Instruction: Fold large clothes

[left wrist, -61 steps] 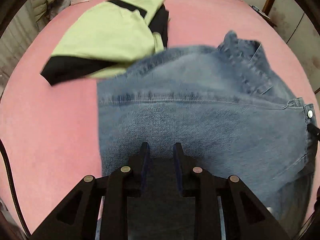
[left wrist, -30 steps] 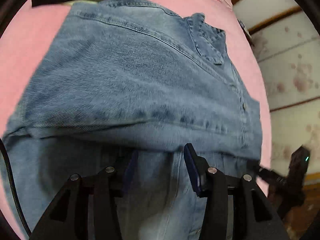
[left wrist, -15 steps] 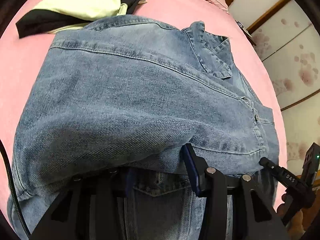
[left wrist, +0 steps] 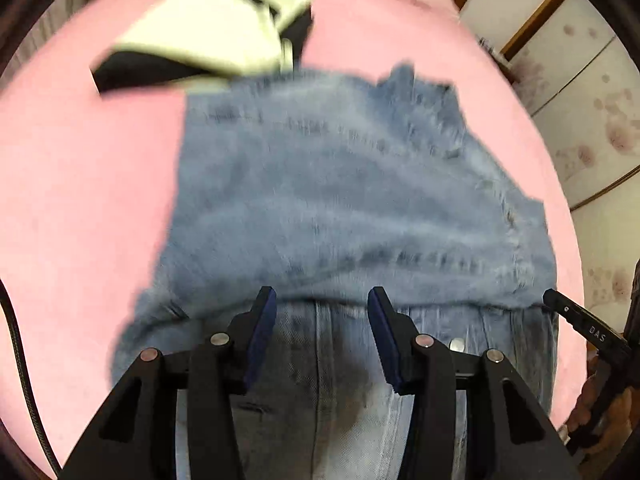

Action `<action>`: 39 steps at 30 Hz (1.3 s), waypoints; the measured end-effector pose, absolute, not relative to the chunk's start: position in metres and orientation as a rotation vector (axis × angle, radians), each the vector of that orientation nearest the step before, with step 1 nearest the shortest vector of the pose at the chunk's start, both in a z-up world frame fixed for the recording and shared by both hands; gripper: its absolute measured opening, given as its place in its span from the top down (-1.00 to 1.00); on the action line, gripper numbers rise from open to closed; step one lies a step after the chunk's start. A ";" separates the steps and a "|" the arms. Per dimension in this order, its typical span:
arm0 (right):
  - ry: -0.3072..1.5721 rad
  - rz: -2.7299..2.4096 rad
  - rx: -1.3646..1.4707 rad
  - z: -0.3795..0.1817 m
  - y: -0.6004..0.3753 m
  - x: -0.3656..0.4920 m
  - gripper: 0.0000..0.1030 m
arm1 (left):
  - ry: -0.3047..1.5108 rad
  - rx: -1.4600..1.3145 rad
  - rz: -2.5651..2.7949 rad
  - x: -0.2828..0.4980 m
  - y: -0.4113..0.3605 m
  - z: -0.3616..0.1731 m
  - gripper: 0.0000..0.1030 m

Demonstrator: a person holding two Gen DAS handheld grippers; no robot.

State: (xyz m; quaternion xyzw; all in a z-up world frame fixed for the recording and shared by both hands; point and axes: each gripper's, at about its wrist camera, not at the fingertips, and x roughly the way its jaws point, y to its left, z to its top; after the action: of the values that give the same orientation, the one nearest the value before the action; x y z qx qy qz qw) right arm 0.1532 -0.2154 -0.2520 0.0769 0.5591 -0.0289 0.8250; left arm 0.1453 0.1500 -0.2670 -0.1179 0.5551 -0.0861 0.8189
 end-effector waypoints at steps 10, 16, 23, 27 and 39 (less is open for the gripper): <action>1.167 0.141 0.124 -0.288 -0.128 0.199 0.52 | 1.238 -0.220 -0.065 0.191 0.164 -0.326 0.17; 1.207 0.028 0.083 -0.318 -0.170 0.195 1.00 | 1.203 -0.094 -0.084 0.189 0.175 -0.337 0.37; 1.240 0.002 0.129 -0.311 -0.198 0.191 1.00 | 1.199 -0.005 -0.071 0.192 0.173 -0.342 0.43; 1.259 0.009 0.109 -0.300 -0.192 0.189 0.95 | 1.231 0.038 -0.011 0.198 0.161 -0.329 0.14; 1.236 0.036 0.151 -0.221 -0.204 0.161 0.90 | 1.119 0.003 0.003 0.168 0.129 -0.218 -0.66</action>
State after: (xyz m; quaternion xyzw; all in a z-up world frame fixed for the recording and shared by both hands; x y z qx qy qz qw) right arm 0.1608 -0.2043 -0.2214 0.0708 0.5790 0.0170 0.8121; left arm 0.1675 0.1293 -0.2176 0.0016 0.5307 0.0015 0.8475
